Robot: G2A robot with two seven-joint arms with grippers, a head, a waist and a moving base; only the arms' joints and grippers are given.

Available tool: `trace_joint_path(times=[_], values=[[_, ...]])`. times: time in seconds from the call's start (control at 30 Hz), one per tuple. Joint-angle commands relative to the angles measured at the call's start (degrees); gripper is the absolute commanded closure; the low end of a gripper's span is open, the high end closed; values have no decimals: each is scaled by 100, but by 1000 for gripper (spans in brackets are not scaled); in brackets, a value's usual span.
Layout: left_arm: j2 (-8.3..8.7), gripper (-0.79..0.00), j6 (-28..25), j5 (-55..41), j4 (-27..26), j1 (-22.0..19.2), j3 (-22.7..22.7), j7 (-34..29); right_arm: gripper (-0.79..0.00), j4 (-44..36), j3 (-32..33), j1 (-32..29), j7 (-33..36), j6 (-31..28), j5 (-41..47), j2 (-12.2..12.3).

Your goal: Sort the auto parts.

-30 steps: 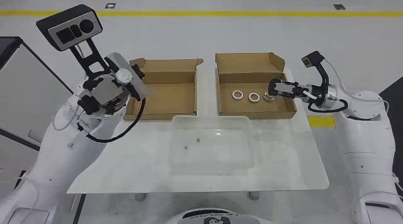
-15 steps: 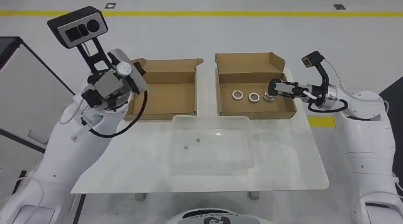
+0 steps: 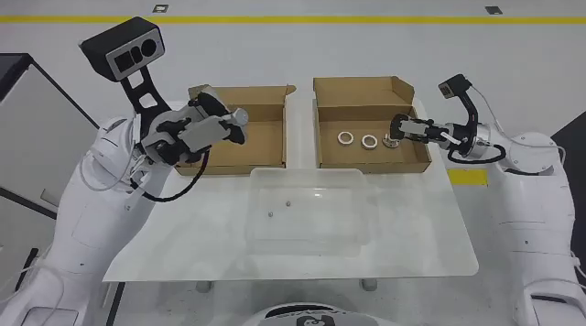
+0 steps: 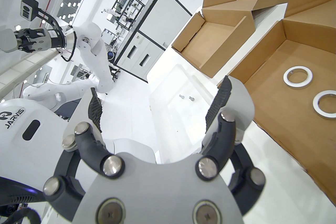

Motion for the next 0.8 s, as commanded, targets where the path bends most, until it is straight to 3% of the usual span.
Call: trace_joint_path(times=[0.0,0.4,0.77], values=[[-21,0,-60,-209,-41,16,51,36,-785,0,0,0,0,0,0,0],[-162,0,-340,-1737,-47,-23,319,-322,-785,0,0,0,0,0,0,0],[-167,0,65,-781,194,47,-192,-554,-785,0,0,0,0,0,0,0]])
